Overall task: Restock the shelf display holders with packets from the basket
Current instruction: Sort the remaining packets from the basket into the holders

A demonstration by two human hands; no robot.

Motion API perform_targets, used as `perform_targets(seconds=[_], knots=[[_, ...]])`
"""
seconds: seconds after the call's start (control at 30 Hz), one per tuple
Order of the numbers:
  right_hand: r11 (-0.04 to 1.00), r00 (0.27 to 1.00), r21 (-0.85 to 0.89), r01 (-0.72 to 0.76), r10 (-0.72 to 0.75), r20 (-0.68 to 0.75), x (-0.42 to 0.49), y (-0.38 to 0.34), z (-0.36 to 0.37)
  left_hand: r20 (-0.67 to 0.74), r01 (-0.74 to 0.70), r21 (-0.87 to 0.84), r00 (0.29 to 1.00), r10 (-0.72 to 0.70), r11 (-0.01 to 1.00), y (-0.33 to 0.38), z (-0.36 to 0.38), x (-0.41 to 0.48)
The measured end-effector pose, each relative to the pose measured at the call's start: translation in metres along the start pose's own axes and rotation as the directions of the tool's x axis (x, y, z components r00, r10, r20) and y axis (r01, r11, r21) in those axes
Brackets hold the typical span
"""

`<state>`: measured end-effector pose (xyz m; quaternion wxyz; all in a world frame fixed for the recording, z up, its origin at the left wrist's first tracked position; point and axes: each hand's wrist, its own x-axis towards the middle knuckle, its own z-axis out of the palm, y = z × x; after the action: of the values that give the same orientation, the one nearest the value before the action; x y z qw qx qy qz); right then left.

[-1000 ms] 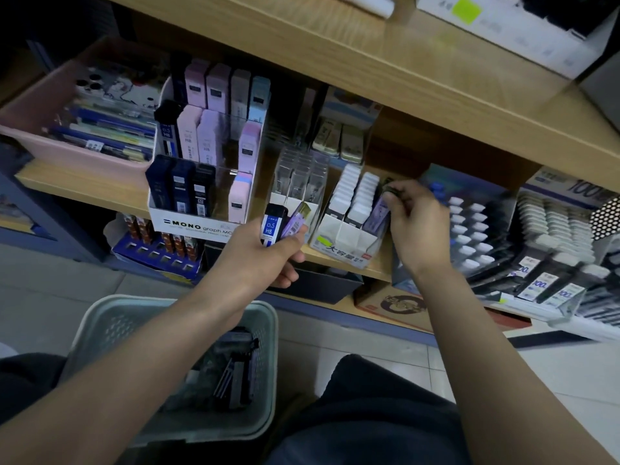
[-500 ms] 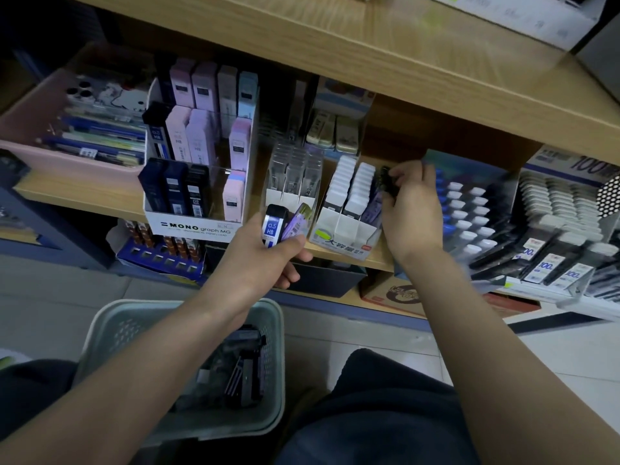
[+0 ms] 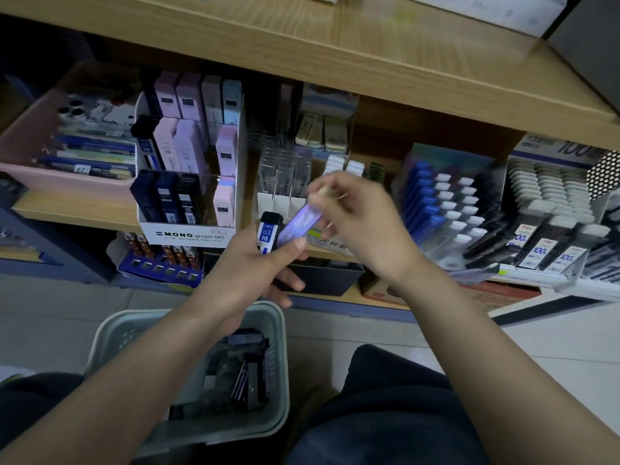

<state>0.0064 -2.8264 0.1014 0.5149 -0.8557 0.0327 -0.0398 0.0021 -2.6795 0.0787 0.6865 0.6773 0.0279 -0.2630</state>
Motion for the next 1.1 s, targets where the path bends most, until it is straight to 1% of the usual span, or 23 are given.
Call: perform_targets(seconds=[0.03,0.07,0.1,0.13,0.17,0.2,0.27,0.33,0.43,0.47,0.53,0.6,0.7,0.77,0.87,0.93,1.0,1.03,1.1], knots=[[0.997,0.986,-0.060,0.041,-0.050,-0.159,0.003,0.003,-0.006,-0.008,0.004,0.014,1.000,-0.004,1.000,0.000,0.000,0.000],[0.986,0.945,-0.146,0.076,-0.117,-0.304,0.005,0.005,-0.012,-0.011,0.007,0.024,1.000,-0.007,1.000,-0.001,-0.001,0.001],[0.969,0.896,-0.228,0.093,-0.181,-0.404,0.007,0.008,-0.018,-0.008,0.007,0.031,1.000,-0.007,0.999,-0.001,-0.001,0.001],[0.955,0.861,-0.280,0.095,-0.220,-0.459,0.009,0.011,-0.024,0.000,0.001,0.043,1.000,-0.001,0.999,-0.001,-0.001,0.000],[0.948,0.847,-0.308,0.084,-0.231,-0.479,0.009,0.014,-0.028,0.009,-0.009,0.061,1.000,0.008,0.998,0.000,-0.001,0.000],[0.939,0.853,-0.337,0.063,-0.226,-0.470,0.010,0.018,-0.032,0.017,-0.018,0.082,1.000,0.016,0.997,0.000,0.000,-0.001],[0.911,0.888,-0.413,0.002,-0.191,-0.417,0.012,0.027,-0.035,0.018,-0.021,0.112,1.000,0.019,0.993,0.000,0.001,-0.001],[0.890,0.913,-0.455,-0.031,-0.160,-0.375,0.015,0.037,-0.034,0.002,0.004,0.100,1.000,-0.004,0.995,0.000,0.002,0.001],[0.897,0.934,-0.432,-0.090,-0.075,-0.350,0.019,0.047,-0.033,-0.029,0.049,0.013,0.998,-0.049,0.999,-0.001,0.003,0.005],[0.887,0.940,-0.449,-0.110,-0.054,-0.337,0.020,0.050,-0.032,-0.036,0.062,-0.033,0.997,-0.063,0.998,-0.001,0.004,0.007],[0.846,0.954,-0.520,-0.115,-0.052,-0.296,0.022,0.055,-0.031,-0.036,0.085,-0.121,0.995,-0.090,0.989,-0.002,0.004,0.010],[0.814,0.958,-0.569,-0.117,-0.060,-0.282,0.024,0.056,-0.031,-0.028,0.087,-0.147,0.995,-0.092,0.985,-0.003,0.003,0.011],[0.777,0.950,-0.611,-0.150,-0.058,-0.307,0.026,0.057,-0.030,-0.036,0.036,-0.039,0.999,-0.037,0.999,-0.002,0.003,0.009],[0.777,0.941,-0.609,-0.159,-0.068,-0.332,0.025,0.055,-0.029,-0.023,-0.037,0.050,0.999,0.038,0.998,-0.002,0.002,0.005],[0.858,0.926,-0.511,-0.058,-0.145,-0.349,0.021,0.045,-0.026,0.012,-0.142,0.090,0.990,0.141,0.986,-0.002,0.001,0.003],[0.934,0.942,-0.358,0.015,-0.133,-0.307,0.015,0.032,-0.022,0.003,-0.126,0.058,0.992,0.126,0.990,-0.003,0.000,0.005],[0.978,0.971,-0.203,0.040,-0.086,-0.224,0.008,0.016,-0.017,-0.015,-0.069,-0.027,0.998,0.069,0.997,-0.001,0.001,0.007],[0.987,0.984,-0.157,0.048,-0.073,-0.162,0.004,0.009,-0.015,-0.018,-0.057,-0.058,0.998,0.056,0.997,-0.001,0.002,0.008],[0.993,0.999,-0.111,0.049,-0.050,-0.011,-0.001,0.001,-0.010,-0.009,-0.067,-0.068,0.998,0.067,0.995,0.000,0.004,0.009]])
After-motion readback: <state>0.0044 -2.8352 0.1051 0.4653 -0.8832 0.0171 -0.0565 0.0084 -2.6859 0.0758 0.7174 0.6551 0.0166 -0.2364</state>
